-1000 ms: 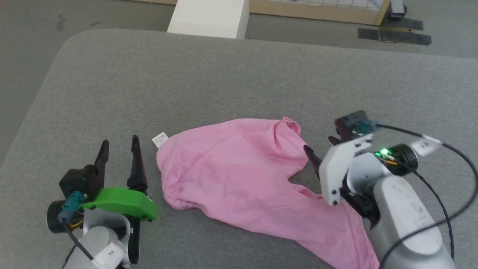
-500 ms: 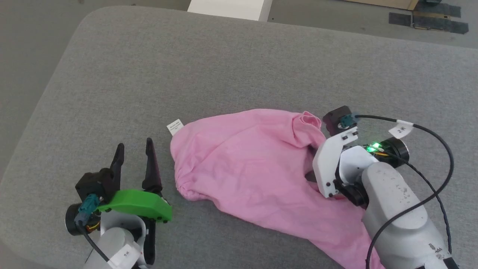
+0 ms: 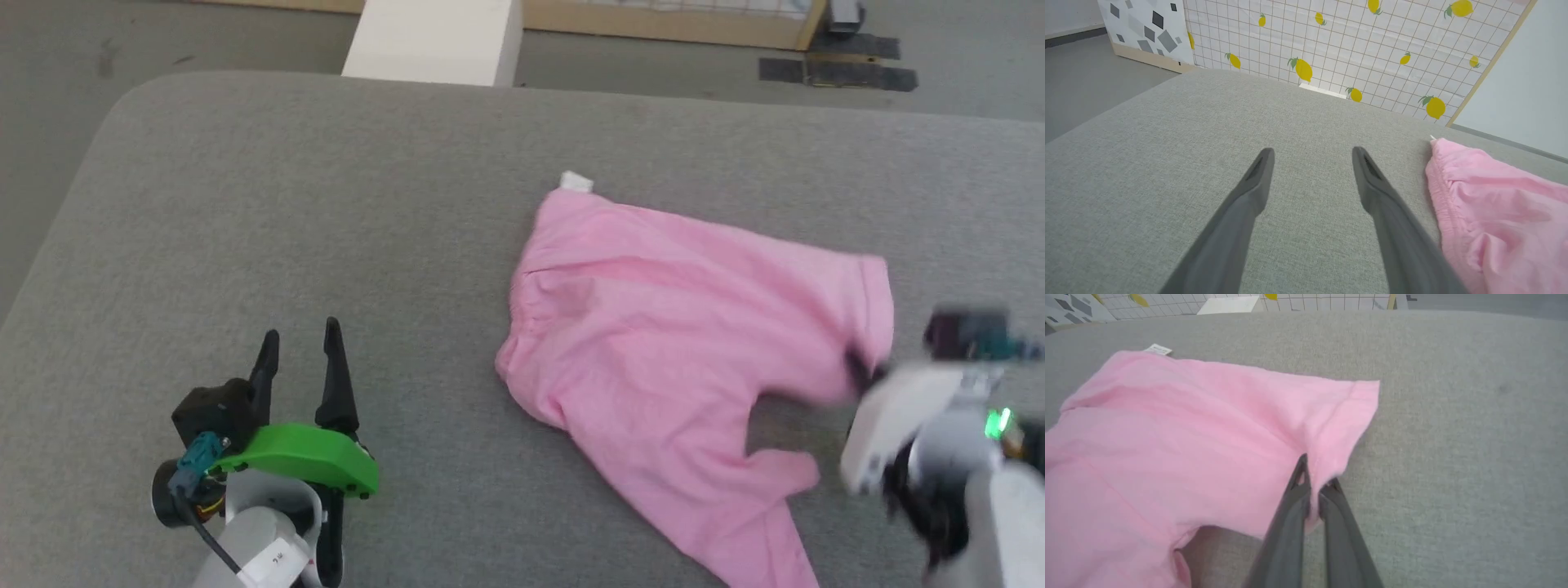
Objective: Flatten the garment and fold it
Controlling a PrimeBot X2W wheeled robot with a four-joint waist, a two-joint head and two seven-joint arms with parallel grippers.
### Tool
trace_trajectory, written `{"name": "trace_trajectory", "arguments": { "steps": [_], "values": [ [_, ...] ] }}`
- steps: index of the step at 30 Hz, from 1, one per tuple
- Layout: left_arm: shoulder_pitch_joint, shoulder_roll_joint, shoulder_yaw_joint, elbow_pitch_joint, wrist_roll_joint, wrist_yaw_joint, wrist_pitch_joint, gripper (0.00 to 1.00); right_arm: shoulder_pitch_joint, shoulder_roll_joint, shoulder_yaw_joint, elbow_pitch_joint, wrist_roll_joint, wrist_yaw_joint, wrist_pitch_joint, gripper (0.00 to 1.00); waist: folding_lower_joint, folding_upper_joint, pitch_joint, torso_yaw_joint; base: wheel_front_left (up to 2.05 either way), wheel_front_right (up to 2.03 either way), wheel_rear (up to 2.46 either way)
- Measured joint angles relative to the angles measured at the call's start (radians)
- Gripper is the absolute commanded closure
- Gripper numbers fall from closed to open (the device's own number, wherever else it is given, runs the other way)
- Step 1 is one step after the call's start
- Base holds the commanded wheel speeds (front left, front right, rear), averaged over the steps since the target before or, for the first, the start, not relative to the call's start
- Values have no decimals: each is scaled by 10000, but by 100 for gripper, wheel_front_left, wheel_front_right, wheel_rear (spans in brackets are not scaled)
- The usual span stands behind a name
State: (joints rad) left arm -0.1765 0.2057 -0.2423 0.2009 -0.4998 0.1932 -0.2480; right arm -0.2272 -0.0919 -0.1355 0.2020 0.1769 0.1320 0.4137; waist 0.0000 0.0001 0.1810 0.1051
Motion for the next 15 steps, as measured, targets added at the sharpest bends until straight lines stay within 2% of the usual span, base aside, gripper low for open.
{"name": "trace_trajectory", "arguments": {
  "steps": [3, 6, 7, 8, 12, 15],
  "values": [
    [12, -73, -40, 140, -111, -2, 109, 0, 1403, 249, 121, -198, 414, 0, 660, 100, 0, 0, -117, -232, 0, 0, 0],
    [33, -79, -59, 213, -190, -48, 242, 0, 1970, 391, 148, -370, 807, 0, 757, 100, 0, 0, -217, -436, 0, 0, 0],
    [50, -77, -67, 222, -215, -58, 280, 0, 1998, 399, 123, -412, 917, 0, 738, 71, 0, 0, -245, -489, 0, 0, 0],
    [84, -77, -79, 238, -236, -63, 334, 0, 2025, 405, 71, -466, 978, 0, 642, 0, 0, 0, -283, -552, 0, 0, 0],
    [118, -61, -274, 284, -362, -209, 819, 0, 2078, 428, -428, -673, 1561, 0, -6, 0, 0, 0, -455, -752, 0, 0, 0],
    [-143, -23, -600, 299, -464, -443, 1789, 0, 2076, 418, -1118, -934, 1647, 0, -476, 0, 0, 0, -530, -922, 0, 0, 0]
  ]
}}
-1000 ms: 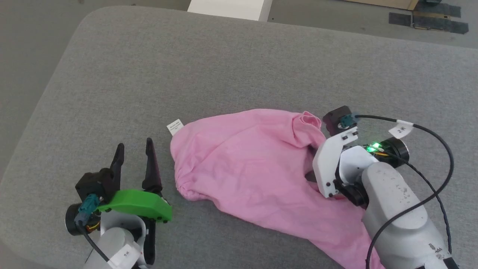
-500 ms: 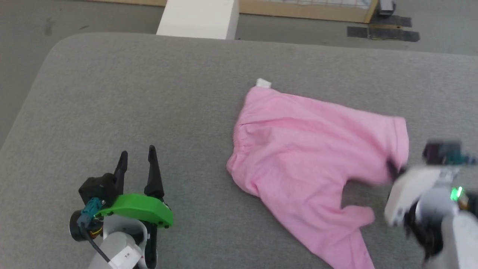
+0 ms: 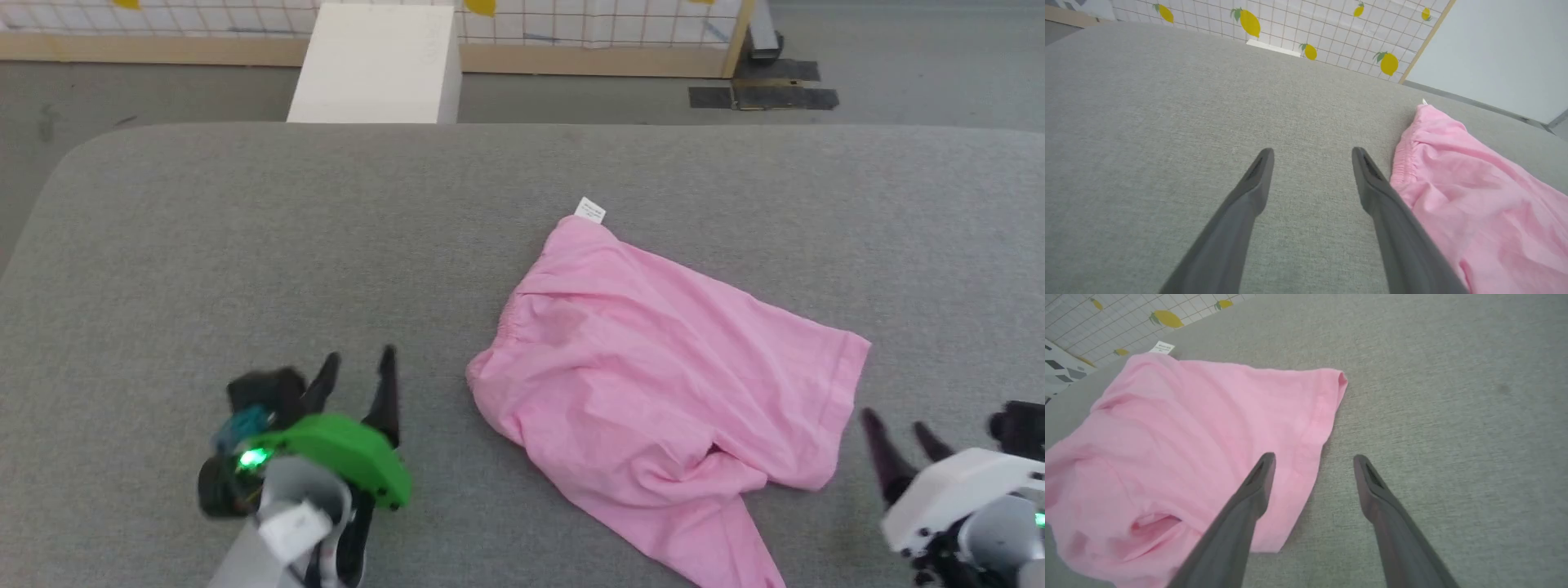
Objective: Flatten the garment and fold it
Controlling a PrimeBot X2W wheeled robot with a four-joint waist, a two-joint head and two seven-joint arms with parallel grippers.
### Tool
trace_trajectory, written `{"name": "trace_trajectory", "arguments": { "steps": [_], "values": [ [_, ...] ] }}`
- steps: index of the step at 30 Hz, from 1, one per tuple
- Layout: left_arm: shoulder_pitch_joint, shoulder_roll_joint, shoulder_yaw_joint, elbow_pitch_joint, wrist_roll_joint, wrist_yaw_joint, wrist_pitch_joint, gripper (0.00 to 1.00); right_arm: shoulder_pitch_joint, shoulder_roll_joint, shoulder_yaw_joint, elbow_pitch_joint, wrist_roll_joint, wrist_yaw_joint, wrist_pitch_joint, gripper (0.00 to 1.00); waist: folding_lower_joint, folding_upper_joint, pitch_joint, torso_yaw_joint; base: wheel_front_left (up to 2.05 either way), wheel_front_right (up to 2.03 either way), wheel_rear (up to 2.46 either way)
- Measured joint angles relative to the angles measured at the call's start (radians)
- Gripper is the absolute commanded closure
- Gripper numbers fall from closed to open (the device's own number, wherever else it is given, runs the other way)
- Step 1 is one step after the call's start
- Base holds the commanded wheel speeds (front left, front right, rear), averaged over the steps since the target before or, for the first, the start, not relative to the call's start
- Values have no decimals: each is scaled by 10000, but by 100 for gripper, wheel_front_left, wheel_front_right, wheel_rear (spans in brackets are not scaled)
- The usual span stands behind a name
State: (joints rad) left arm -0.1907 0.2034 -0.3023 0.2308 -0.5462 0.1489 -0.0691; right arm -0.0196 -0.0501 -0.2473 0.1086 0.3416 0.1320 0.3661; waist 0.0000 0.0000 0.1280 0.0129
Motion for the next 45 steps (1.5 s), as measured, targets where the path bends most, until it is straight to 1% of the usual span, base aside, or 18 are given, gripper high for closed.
{"name": "trace_trajectory", "arguments": {
  "steps": [2, 4, 7, 9, 11, 14, 15, 16, 20, 23, 27, 29, 32, 35, 38, 39, 40, 45],
  "values": [
    [-487, 40, -324, 113, -58, -196, 947, 0, -1, -2, -376, -142, -61, 0, -157, 0, -1, 0, -22, -113, 0, 0, 0],
    [-1159, 71, -713, 318, -161, -351, 2153, 0, -3, -12, -640, -257, -182, 0, -161, 0, 0, 0, -24, -241, 0, 0, 0],
    [-1818, 82, -1304, 844, -387, -508, 4136, 0, -4, -6, -842, -313, -261, 0, -157, 0, 0, 0, -18, -420, 0, 0, 0],
    [-1995, 71, -1672, 1129, -497, -629, 5156, 0, -5, -10, -888, -320, -259, 0, -157, 0, 0, 0, -5, -543, 0, 0, 0],
    [-2036, 29, -1845, 1294, -596, -713, 5718, 0, -5, -4, -880, -328, -257, 0, -159, 0, 0, 0, 25, -632, 0, 0, 0],
    [-2097, -29, -2000, 1570, -616, -786, 5975, 0, -5, -8, -857, -311, -249, 0, -203, 0, 0, 0, 105, -689, 0, 0, 0],
    [-2100, -81, -1990, 1641, -644, -830, 5946, 73, -6, -8, -830, -297, -232, 0, -244, 0, -1, 0, 137, -692, 0, 0, 0],
    [-2106, -111, -1985, 1730, -660, -878, 5860, 100, -9, -6, -786, -278, -211, 0, -268, 0, 0, 0, 159, -682, 0, 0, 0],
    [-2118, -215, -1687, 1839, -1101, -949, 5549, 100, -17, -4, -667, -167, -163, 0, -383, 0, 0, 0, 171, -587, 0, 0, 0],
    [-2024, -174, -1218, 1455, -1367, -932, 5083, 100, -22, -4, -570, -75, -163, 0, -426, 0, 0, 0, 134, -473, 0, 0, 0],
    [-1095, 199, -792, 286, -1549, -493, 4888, 100, -22, -4, -470, 33, -165, 0, -476, 0, 0, 0, 55, -257, 0, 0, 0],
    [-189, 520, -723, -476, -1595, -184, 5060, 100, -21, -2, -458, 48, -167, 0, -487, 0, 0, 0, 24, -110, 0, 0, 0],
    [1058, 826, -844, -1534, -1647, 226, 5511, 100, -21, -4, -449, 50, -198, 0, -485, 0, 0, 0, 11, 143, 0, 0, 0],
    [2033, 865, -1080, -2318, -1820, 571, 6121, 100, -32, -4, -385, 48, -244, 0, -481, 0, 0, 0, 26, 410, 0, 0, 0],
    [2752, 794, -1425, -2832, -2360, 635, 6853, 100, -100, -2, -288, 58, -244, 0, -479, 0, 0, 0, 46, 656, 0, 0, 0],
    [2917, 757, -1465, -2993, -2424, 639, 6880, 76, -143, -2, -240, 65, -249, 0, -479, 0, 0, 0, 50, 734, 0, 0, 0],
    [2981, 734, -1409, -3103, -2416, 679, 6750, 0, -185, -2, -205, 82, -249, 0, -479, 0, 0, 0, 51, 788, 0, 0, 0],
    [2913, 821, -683, -3785, -2261, 826, 5869, 0, -244, 2, -90, 190, -249, 0, -485, 0, 0, 0, -24, 925, 0, 0, 0]
  ]
}}
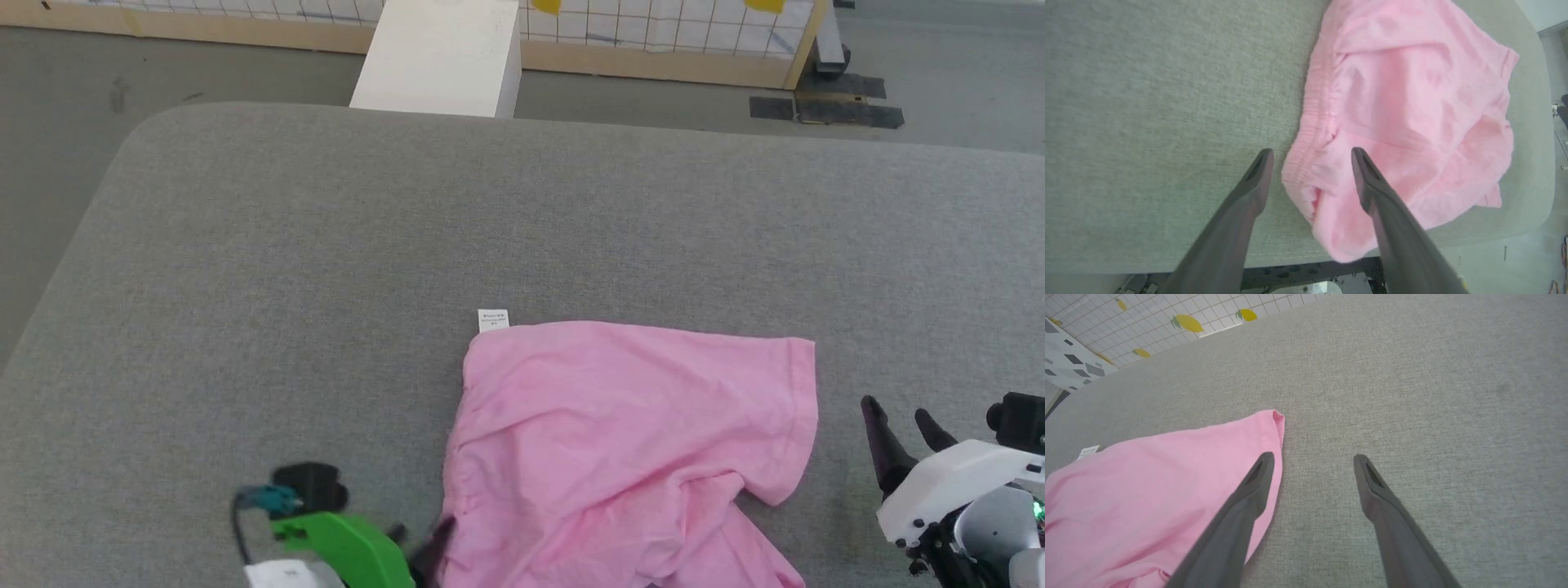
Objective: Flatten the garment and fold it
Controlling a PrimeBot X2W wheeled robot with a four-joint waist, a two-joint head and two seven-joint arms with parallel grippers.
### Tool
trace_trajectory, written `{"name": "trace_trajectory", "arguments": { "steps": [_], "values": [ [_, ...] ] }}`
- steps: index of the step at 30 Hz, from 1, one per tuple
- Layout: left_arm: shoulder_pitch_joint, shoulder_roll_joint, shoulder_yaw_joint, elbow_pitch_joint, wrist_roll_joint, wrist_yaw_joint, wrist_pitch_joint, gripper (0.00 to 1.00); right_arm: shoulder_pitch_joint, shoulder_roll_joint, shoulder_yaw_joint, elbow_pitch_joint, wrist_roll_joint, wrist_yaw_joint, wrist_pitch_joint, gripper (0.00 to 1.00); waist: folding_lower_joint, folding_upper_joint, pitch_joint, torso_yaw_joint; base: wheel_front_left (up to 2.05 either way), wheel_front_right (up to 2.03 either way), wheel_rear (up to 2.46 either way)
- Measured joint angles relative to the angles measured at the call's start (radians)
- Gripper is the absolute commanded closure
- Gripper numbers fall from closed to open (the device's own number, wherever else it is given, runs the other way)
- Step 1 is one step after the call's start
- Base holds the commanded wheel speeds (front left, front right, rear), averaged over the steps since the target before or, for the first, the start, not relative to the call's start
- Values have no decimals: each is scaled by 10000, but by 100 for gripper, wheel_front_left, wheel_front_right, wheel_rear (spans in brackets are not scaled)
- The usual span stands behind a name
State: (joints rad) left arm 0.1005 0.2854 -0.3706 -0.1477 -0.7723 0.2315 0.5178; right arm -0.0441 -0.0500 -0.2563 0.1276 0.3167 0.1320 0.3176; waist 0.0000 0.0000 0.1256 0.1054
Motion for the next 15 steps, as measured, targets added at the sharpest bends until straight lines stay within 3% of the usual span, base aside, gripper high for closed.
{"name": "trace_trajectory", "arguments": {
  "steps": [7, 11, 15],
  "values": [
    [-1852, 907, 686, -610, 1110, 86, -556, 0, 0, -2, 10, -4, -8, 0, 0, 0, 0, 0, -3, -179, 0, 0, 0],
    [-3568, 907, -111, 435, 1432, -485, 201, 0, -9, -2, 19, -29, -10, 0, 6, 0, 0, 0, 118, -365, 0, 0, 0],
    [-4979, 533, -920, 2209, 1697, -997, 903, 0, -128, -2, 90, -44, -8, 0, 35, 0, 0, 0, 282, -622, 0, 0, 0]
  ]
}}
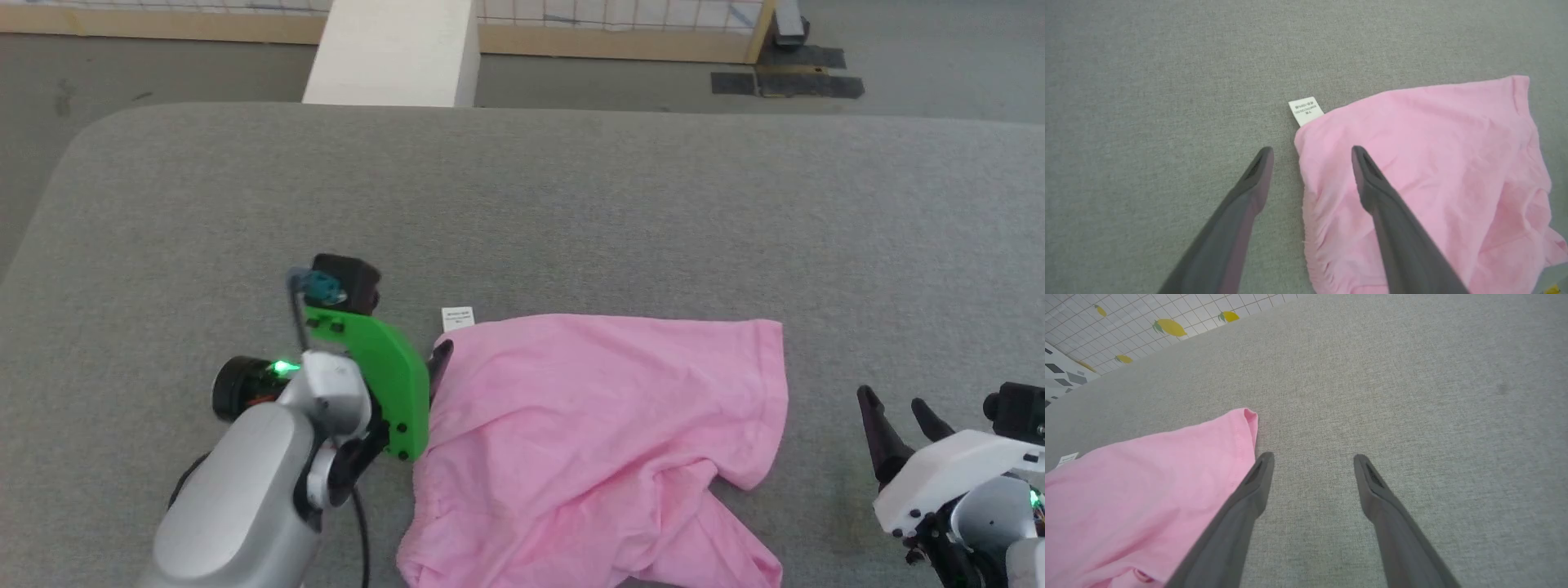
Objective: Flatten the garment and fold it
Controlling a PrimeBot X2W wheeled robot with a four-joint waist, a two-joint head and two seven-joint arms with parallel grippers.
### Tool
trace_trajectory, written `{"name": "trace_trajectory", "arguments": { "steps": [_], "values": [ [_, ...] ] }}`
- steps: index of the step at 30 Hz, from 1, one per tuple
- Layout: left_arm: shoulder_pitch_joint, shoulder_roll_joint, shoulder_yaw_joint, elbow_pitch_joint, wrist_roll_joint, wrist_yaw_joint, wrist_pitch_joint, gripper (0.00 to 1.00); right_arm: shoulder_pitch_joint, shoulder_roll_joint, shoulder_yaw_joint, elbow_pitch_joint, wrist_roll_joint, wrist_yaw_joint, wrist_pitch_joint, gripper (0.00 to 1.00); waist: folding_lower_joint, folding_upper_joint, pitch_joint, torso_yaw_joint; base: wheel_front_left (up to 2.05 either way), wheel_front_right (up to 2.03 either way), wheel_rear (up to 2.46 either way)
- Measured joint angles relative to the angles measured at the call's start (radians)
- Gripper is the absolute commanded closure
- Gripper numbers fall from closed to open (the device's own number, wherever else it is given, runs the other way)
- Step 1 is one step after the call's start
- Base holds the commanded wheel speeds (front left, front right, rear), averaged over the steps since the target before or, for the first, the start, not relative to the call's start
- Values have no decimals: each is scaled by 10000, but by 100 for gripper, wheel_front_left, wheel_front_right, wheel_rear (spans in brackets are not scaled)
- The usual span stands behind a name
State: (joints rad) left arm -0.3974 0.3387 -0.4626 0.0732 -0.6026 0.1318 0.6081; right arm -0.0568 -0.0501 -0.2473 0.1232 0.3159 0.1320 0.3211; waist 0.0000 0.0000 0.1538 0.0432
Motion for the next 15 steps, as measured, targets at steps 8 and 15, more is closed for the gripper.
{"name": "trace_trajectory", "arguments": {
  "steps": [8, 15],
  "values": [
    [-1294, -297, -531, 2817, 458, -257, 215, 0, -163, 0, 61, 2, 2, 0, -46, 0, 0, 0, 349, -605, 0, 0, 0],
    [-1323, -633, -437, 3739, 199, -420, -201, 100, -199, -4, 48, -54, -52, 0, -92, 0, 0, 0, 571, -904, 0, 0, 0]
  ]
}}
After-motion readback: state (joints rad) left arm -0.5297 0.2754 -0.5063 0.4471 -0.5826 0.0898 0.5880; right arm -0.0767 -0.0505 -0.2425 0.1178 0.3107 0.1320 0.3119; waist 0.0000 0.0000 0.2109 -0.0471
